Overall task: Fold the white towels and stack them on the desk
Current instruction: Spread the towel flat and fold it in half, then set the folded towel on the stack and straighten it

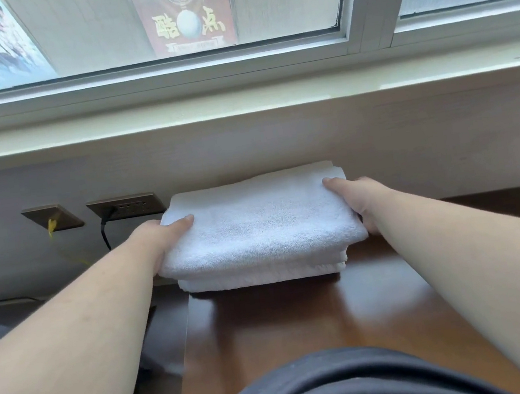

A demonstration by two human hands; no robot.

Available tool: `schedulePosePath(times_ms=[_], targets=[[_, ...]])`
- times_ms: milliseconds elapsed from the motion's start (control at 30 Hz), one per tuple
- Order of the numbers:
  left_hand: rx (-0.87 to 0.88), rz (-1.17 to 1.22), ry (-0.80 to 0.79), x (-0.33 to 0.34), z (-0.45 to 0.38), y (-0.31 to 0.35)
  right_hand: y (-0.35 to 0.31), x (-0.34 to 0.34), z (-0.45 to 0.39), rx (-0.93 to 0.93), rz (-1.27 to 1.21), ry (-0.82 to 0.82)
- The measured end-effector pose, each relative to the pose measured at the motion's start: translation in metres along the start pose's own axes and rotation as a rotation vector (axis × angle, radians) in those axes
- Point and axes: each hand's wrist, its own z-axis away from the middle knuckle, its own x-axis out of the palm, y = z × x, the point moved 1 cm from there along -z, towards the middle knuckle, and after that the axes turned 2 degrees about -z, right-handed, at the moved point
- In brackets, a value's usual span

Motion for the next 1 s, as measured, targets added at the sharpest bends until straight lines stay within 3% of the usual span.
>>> schedulePosePath(times_ms=[167,233,333,433,500,567,667,800,900,1000], targets=[[0.22,0.06,0.084,-0.01,-0.009,0.009,0.001,-0.004,-0.007,-0.192,0.105,0.024],[0.185,0.068,0.047,-0.011,-0.011,0.008,0.005,-0.006,-0.009,-0.228,0.193,0.01],[0.023,-0.132,-0.045,-0.006,-0.013,0.004,0.011,-0.007,-0.013,-0.195,0.282,-0.041],[-0.012,-0.145,-0.01,-0.001,-0.014,0.009,0.007,-0.007,-0.017,-0.278,0.282,0.029],[0.167,-0.305,0.149,-0.003,-0.019,0.016,0.001,-0.008,-0.021,-0.359,0.357,0.104],[0.454,-0.516,0.295,-0.005,-0.02,0.026,-0.003,-0.007,-0.027,-0.378,0.422,0.099],[0.754,-0.794,0.214,0.011,-0.018,0.047,-0.005,-0.006,-0.03,-0.384,0.487,0.129],[0.743,-0.957,0.078,0.031,-0.023,0.055,-0.004,-0.006,-0.03,-0.491,0.518,0.236],[0.701,-0.932,0.082,0.03,-0.029,0.051,-0.007,-0.004,-0.031,-0.448,0.668,0.13],[0.647,-0.939,0.039,0.026,-0.032,0.051,-0.018,-0.003,-0.034,-0.488,0.657,0.096]])
